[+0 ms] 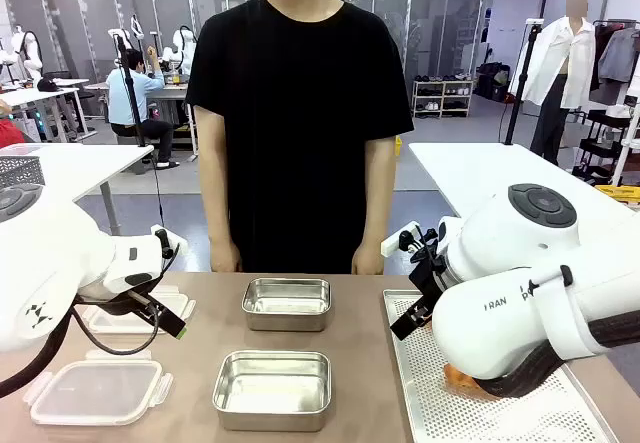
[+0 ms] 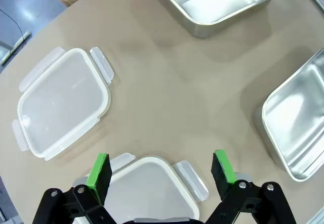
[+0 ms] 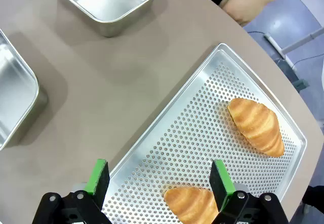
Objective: Place the bread into the airtight container.
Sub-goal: Pick up a Butter Roll and place it into an empty Airtight Container.
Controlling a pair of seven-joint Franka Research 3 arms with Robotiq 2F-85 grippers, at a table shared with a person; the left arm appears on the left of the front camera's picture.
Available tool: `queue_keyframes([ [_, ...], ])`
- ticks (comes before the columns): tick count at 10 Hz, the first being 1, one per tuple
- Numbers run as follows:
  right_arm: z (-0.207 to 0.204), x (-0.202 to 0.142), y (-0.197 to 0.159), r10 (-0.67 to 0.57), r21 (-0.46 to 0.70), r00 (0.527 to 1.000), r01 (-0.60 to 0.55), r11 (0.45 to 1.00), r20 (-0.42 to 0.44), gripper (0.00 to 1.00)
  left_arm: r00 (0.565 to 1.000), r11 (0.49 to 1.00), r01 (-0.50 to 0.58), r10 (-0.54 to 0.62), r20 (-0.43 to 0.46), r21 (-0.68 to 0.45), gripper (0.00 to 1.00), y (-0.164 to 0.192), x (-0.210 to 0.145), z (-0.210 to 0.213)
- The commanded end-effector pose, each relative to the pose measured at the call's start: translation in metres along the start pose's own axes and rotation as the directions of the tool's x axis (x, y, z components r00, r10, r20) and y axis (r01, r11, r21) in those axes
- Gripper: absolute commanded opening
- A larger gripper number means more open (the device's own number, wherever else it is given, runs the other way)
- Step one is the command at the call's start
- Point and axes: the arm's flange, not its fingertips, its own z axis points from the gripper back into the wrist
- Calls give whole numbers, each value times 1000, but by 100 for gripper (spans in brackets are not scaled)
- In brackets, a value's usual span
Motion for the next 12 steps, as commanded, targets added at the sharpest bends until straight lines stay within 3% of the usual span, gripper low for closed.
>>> queue_keyframes([
  [1, 0, 0, 0, 0, 0, 1000, 0, 1000, 0, 100, 1000, 1000, 0, 0, 0, 0, 100, 0, 0, 0],
  [10, 0, 0, 0, 4, -1, 1000, -4, 1000, 0, 100, 1000, 1000, 0, 0, 0, 0, 100, 0, 0, 0],
  [12, 25, 15, -12, -21, -16, 1000, 21, 1000, -12, 100, 1000, 1000, 5, -5, -27, -15, 100, 2, 6, 10],
])
